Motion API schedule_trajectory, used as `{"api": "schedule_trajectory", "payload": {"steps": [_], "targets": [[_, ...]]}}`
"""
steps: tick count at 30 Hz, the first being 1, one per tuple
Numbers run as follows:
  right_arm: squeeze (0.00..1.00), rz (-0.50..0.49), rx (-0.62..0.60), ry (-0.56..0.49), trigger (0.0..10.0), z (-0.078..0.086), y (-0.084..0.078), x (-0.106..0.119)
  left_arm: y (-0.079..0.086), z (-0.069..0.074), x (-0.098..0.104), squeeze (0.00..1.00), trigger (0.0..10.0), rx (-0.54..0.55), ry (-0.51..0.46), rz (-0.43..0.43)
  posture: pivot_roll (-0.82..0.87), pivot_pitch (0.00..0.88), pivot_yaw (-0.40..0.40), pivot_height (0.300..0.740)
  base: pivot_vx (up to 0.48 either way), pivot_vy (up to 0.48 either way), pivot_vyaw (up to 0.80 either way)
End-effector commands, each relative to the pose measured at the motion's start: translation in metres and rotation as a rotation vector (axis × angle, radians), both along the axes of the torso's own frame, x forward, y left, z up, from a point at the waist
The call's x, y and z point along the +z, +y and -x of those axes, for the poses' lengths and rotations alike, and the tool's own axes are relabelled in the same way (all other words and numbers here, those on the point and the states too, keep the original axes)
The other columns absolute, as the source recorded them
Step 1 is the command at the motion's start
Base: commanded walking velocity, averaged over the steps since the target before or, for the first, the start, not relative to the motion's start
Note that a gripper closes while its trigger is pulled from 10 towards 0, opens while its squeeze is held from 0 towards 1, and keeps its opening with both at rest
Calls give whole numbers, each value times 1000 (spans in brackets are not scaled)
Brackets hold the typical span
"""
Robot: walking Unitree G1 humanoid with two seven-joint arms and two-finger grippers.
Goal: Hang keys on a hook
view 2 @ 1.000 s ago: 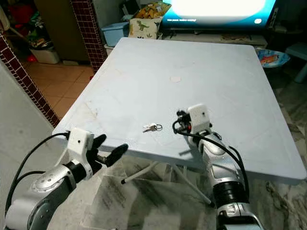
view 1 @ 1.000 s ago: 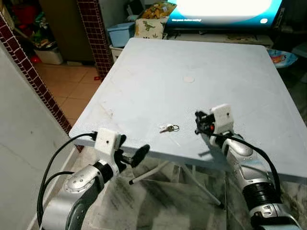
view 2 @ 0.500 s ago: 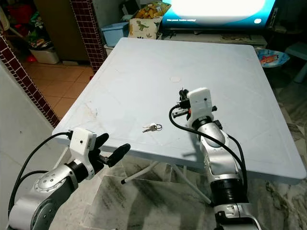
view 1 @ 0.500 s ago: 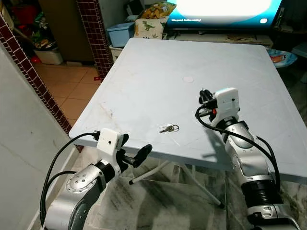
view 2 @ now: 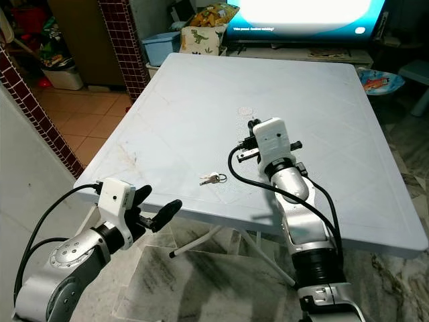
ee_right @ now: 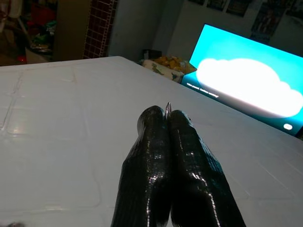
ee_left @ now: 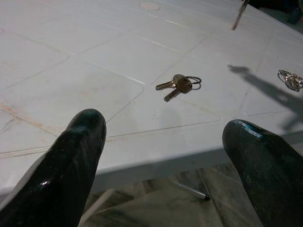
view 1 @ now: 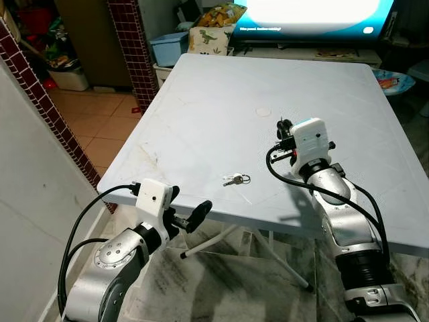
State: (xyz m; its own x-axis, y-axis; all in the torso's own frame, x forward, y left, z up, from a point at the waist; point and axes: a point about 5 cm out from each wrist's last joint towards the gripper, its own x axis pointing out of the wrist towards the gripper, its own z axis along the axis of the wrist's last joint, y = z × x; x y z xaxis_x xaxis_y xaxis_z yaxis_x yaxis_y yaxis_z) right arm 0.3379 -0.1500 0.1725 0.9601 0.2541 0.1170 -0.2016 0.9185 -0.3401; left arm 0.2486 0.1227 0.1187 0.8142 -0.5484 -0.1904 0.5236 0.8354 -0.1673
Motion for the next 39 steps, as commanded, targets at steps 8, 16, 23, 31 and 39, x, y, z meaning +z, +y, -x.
{"api": "schedule_trajectory", "payload": {"steps": [8, 16, 23, 31, 39], "targets": [[0, 246, -44, -124, 3843, 21, 12, -1, 0, -2, -1, 0, 10000, -2, -1, -6, 1, 11, 65, 740, 0, 0, 0], [0, 439, -83, -243, 6000, 26, 19, 3, 0, -3, -1, 0, 10000, -3, 0, -9, 6, 11, 69, 740, 0, 0, 0], [0, 499, -122, -279, 6392, 25, 17, 7, 0, -3, -1, 0, 10000, -5, -1, -7, 5, 8, 70, 740, 0, 0, 0], [0, 719, -159, -400, 7216, 23, 19, 6, 0, -4, -1, 0, 10000, -8, -3, -8, 2, 2, 76, 740, 0, 0, 0], [0, 437, -141, -192, 10000, 20, 16, -4, 0, -4, -1, 0, 10000, 0, -4, -12, 2, 2, 76, 740, 0, 0, 0]]}}
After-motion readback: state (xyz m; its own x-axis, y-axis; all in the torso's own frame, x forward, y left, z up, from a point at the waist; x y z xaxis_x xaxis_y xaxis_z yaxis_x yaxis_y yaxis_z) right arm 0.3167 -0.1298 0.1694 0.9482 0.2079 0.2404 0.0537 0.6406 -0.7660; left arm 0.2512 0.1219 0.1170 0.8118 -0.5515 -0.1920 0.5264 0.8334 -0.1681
